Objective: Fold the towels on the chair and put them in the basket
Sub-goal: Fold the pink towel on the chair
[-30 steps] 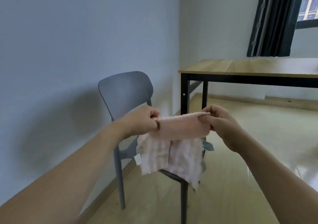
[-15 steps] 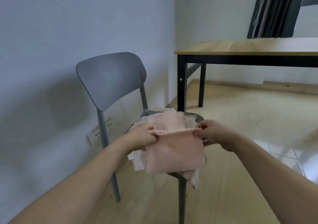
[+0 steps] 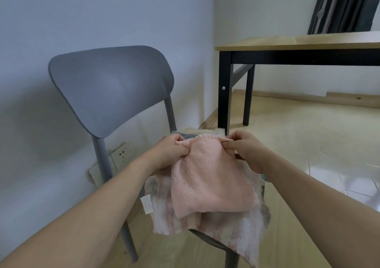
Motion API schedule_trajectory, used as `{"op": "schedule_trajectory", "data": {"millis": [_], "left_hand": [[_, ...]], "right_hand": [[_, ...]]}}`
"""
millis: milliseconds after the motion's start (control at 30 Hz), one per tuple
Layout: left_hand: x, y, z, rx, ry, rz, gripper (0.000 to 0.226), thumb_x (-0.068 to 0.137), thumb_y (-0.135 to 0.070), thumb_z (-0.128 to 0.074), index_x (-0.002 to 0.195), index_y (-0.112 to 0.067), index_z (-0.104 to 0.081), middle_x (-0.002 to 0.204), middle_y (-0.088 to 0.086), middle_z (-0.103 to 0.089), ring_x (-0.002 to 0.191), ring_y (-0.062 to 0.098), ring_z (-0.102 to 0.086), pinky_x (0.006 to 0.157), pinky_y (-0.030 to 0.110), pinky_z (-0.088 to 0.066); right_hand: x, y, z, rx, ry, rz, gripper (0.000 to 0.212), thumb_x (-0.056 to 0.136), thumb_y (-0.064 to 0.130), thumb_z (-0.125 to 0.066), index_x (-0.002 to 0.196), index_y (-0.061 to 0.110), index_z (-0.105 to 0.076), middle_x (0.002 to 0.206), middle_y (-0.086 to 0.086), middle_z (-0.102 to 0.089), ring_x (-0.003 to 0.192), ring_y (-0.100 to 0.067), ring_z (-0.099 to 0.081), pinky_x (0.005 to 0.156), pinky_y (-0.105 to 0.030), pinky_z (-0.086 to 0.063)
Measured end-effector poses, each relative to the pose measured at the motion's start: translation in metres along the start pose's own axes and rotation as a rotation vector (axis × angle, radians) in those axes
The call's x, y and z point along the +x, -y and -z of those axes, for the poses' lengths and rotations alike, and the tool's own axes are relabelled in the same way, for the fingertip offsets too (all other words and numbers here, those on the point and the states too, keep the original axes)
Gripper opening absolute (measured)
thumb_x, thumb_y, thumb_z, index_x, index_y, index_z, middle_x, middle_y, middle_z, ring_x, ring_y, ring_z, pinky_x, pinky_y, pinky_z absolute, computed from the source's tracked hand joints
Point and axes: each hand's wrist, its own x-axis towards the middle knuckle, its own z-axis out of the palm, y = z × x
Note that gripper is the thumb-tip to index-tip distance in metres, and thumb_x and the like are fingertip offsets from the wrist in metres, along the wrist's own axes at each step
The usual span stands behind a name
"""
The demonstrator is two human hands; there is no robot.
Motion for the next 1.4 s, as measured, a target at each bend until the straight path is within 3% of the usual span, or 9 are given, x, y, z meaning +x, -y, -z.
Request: {"op": "schedule_trajectory", "data": {"millis": [200,333,467,600,733,933,1100,1300,1400], "left_hand": [[-0.013,-0.005,0.005,0.085,0.009,-0.119,0.025,0.087,-0.016,-0.061,0.111,-0.019,-0.058,0.107,0.001,-0.062,0.096,0.016,-0.058,0.081,0.029,-0.049],[-0.043,-0.03,0.015,0.391,-0.026,-0.282,0.011,0.093,-0.025,-0.054,0.104,-0.027,-0.052,0.101,-0.008,-0.059,0.091,0.013,-0.053,0.07,0.024,-0.042],[-0.076,-0.052,0.021,0.917,-0.164,-0.431,0.029,0.099,-0.03,-0.036,0.123,-0.021,-0.048,0.123,0.002,-0.053,0.11,0.024,-0.047,0.088,0.034,-0.036],[-0.115,-0.064,0.019,1.222,-0.389,-0.509,0.03,0.099,-0.029,-0.031,0.122,-0.018,-0.047,0.119,0.005,-0.052,0.106,0.027,-0.048,0.089,0.035,-0.034],[-0.146,-0.072,0.017,1.14,-0.413,-0.537,0.022,0.097,-0.021,-0.037,0.113,-0.015,-0.049,0.115,0.006,-0.05,0.103,0.026,-0.048,0.089,0.033,-0.038],[-0.184,-0.091,0.009,1.179,-0.444,-0.705,0.026,0.088,-0.002,-0.039,0.109,-0.012,-0.051,0.11,0.008,-0.049,0.097,0.024,-0.046,0.084,0.03,-0.038],[-0.198,-0.108,0.005,1.32,-0.363,-0.506,0.024,0.09,-0.009,-0.043,0.11,-0.014,-0.054,0.11,0.008,-0.049,0.099,0.025,-0.048,0.076,0.031,-0.034],[-0.172,-0.113,0.025,0.891,-0.017,-0.197,0.005,0.086,-0.011,-0.049,0.085,-0.016,-0.048,0.093,0.006,-0.049,0.075,0.02,-0.046,0.057,0.029,-0.033],[-0.153,-0.11,0.037,0.588,-0.097,-0.241,0.018,0.081,-0.002,-0.047,0.068,-0.015,-0.043,0.072,0.005,-0.046,0.063,0.019,-0.04,0.051,0.028,-0.026]], "right_hand": [[-0.016,0.005,0.007,-0.062,0.088,0.14,0.034,0.089,0.0,-0.058,0.117,0.02,-0.057,0.091,-0.002,-0.057,0.074,-0.015,-0.055,0.074,-0.03,-0.049],[-0.048,0.026,0.018,-0.362,-0.023,0.372,0.013,0.091,0.009,-0.056,0.094,0.018,-0.065,0.086,0.005,-0.062,0.078,-0.009,-0.056,0.067,-0.019,-0.045],[-0.085,0.042,0.035,-0.493,-0.085,0.513,0.016,0.089,0.006,-0.057,0.082,0.019,-0.063,0.076,0.005,-0.059,0.072,-0.009,-0.051,0.06,-0.014,-0.04],[-0.125,0.047,0.046,-0.529,-0.107,0.547,0.036,0.092,0.006,-0.055,0.126,0.018,-0.05,0.082,0.004,-0.053,0.08,-0.014,-0.053,0.066,-0.015,-0.042],[-0.159,0.05,0.051,-0.648,-0.065,0.501,0.036,0.095,0.012,-0.051,0.13,0.018,-0.052,0.1,0.004,-0.055,0.094,-0.013,-0.052,0.081,-0.019,-0.043],[-0.194,0.056,0.042,-0.824,0.16,0.299,0.012,0.081,0.006,-0.054,0.076,0.014,-0.062,0.068,0.001,-0.051,0.065,-0.014,-0.046,0.055,-0.019,-0.035],[-0.198,0.066,0.038,-0.934,0.221,0.19,0.005,0.08,0.011,-0.055,0.078,0.01,-0.059,0.074,-0.002,-0.051,0.065,-0.014,-0.045,0.053,-0.019,-0.035],[-0.19,0.088,0.044,-1.01,0.193,0.189,0.012,0.081,0.012,-0.057,0.072,0.015,-0.05,0.074,-0.001,-0.05,0.065,-0.013,-0.047,0.054,-0.02,-0.038],[-0.187,0.099,0.045,-1.028,-0.085,0.466,0.023,0.086,0.012,-0.052,0.067,0.018,-0.039,0.083,0.0,-0.044,0.074,-0.015,-0.041,0.063,-0.023,-0.036]]}}
